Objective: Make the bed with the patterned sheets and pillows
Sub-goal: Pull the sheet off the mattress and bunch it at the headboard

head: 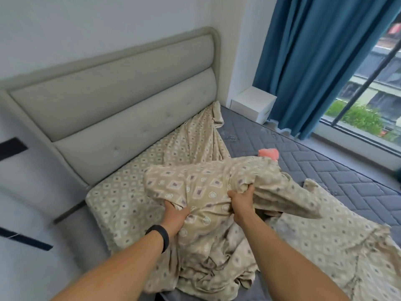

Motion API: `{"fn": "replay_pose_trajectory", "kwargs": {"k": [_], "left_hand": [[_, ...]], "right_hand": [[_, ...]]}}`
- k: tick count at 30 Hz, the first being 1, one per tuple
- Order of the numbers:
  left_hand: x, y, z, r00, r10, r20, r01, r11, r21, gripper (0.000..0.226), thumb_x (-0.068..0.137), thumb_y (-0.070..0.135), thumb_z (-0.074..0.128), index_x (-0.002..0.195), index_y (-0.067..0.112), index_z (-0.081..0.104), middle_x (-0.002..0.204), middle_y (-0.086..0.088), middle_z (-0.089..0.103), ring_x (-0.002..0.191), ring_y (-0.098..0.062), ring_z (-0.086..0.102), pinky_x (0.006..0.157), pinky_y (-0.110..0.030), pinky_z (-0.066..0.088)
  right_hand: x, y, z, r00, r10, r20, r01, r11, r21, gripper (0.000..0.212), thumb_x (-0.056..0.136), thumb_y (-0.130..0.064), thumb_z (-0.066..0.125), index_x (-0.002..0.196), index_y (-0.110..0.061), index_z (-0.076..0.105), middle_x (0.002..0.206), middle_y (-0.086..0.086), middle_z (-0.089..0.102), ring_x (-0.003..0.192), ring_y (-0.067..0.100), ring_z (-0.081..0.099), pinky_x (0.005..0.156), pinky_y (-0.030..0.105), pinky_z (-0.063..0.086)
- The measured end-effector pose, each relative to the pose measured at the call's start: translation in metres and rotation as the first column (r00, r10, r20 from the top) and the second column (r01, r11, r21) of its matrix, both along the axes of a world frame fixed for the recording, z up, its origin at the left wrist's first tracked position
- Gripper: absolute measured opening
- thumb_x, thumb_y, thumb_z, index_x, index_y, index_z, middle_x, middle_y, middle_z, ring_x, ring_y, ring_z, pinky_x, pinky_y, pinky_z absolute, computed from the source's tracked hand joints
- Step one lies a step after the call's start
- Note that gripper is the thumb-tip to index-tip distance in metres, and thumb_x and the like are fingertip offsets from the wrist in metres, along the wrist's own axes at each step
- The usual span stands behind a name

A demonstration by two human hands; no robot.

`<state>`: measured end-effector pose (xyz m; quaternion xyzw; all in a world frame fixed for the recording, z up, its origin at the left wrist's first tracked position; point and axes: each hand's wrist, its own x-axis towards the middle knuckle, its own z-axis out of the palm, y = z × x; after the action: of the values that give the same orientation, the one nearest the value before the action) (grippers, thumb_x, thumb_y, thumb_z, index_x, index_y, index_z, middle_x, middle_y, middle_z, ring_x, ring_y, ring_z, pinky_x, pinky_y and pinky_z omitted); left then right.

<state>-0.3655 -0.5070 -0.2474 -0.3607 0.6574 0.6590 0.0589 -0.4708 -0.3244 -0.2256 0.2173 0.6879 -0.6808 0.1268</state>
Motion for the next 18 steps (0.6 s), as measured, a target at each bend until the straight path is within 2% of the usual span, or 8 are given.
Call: {"fn": "replay_pose_trajectory", "kwargs": {"k": [4,8,10,12,14,16,18], "left_hand": [[-0.011,-0.078,-0.005,0.993,0.114,0.013,-0.113,0.993,-0.038,0.105,0.092,0.025,0.073,0.161,0.02,-0.006,0.158,-0.003,0.035,0.139,-0.028,0.043,0.108,-0.033,0.037],[-0.028,-0.164,-0.01,0.977,0.21,0.029,-0.21,0.977,-0.023,0.103,0.091,0.031,0.074,0.16,0.025,-0.003,0.15,0.006,0.039,0.136,-0.027,0.045,0.109,-0.041,0.042],[-0.037,-0.199,-0.013,0.955,0.262,0.137,-0.267,0.964,0.015,0.103,0.089,0.038,0.074,0.16,0.027,0.0,0.155,0.0,0.037,0.137,-0.031,0.045,0.104,-0.048,0.045],[-0.037,-0.223,-0.02,0.907,0.298,0.297,-0.32,0.947,0.029,0.114,0.086,0.049,0.076,0.159,0.029,-0.01,0.161,-0.005,0.029,0.14,-0.035,0.041,0.103,-0.053,0.045],[-0.034,-0.229,-0.031,0.869,0.274,0.411,-0.309,0.951,0.02,0.121,0.085,0.049,0.076,0.157,0.033,-0.021,0.164,-0.006,0.024,0.142,-0.035,0.039,0.106,-0.054,0.044],[-0.032,-0.222,-0.042,0.873,0.228,0.432,-0.265,0.964,0.029,0.112,0.091,0.036,0.072,0.158,0.032,-0.019,0.164,-0.007,0.023,0.142,-0.035,0.039,0.108,-0.053,0.044],[-0.035,-0.201,-0.047,0.878,0.104,0.467,-0.166,0.982,0.093,0.098,0.096,0.028,0.065,0.16,0.028,-0.009,0.163,-0.01,0.024,0.14,-0.035,0.04,0.105,-0.051,0.047]], "right_hand": [[-0.036,-0.097,0.005,0.982,0.178,-0.061,-0.176,0.984,0.033,0.077,0.092,0.002,0.06,0.154,-0.025,0.023,0.138,0.0,0.047,0.12,0.027,0.055,0.103,0.044,0.05],[-0.069,-0.186,-0.002,0.939,0.326,-0.108,-0.317,0.944,0.089,0.066,0.1,-0.012,0.06,0.155,-0.019,0.025,0.141,0.001,0.047,0.123,0.022,0.052,0.104,0.037,0.044],[-0.089,-0.211,-0.014,0.898,0.44,0.014,-0.438,0.89,0.128,0.06,0.105,-0.023,0.054,0.157,-0.02,0.026,0.144,0.005,0.052,0.116,0.028,0.057,0.096,0.04,0.05],[-0.099,-0.222,-0.025,0.806,0.527,0.27,-0.571,0.812,0.119,0.051,0.108,-0.024,0.045,0.156,-0.021,0.029,0.138,0.014,0.058,0.093,0.03,0.06,0.074,0.038,0.05],[-0.096,-0.221,-0.035,0.71,0.572,0.411,-0.672,0.724,0.154,0.043,0.108,-0.018,0.039,0.151,-0.012,0.037,0.133,0.015,0.061,0.084,0.027,0.062,0.071,0.036,0.05],[-0.084,-0.213,-0.046,0.688,0.569,0.451,-0.695,0.695,0.183,0.04,0.108,-0.022,0.04,0.147,-0.014,0.043,0.124,0.011,0.064,0.083,0.026,0.066,0.069,0.035,0.05],[-0.067,-0.197,-0.058,0.649,0.575,0.499,-0.715,0.685,0.14,0.042,0.107,-0.029,0.043,0.147,-0.018,0.043,0.114,0.008,0.065,0.081,0.025,0.067,0.07,0.034,0.046]]}}
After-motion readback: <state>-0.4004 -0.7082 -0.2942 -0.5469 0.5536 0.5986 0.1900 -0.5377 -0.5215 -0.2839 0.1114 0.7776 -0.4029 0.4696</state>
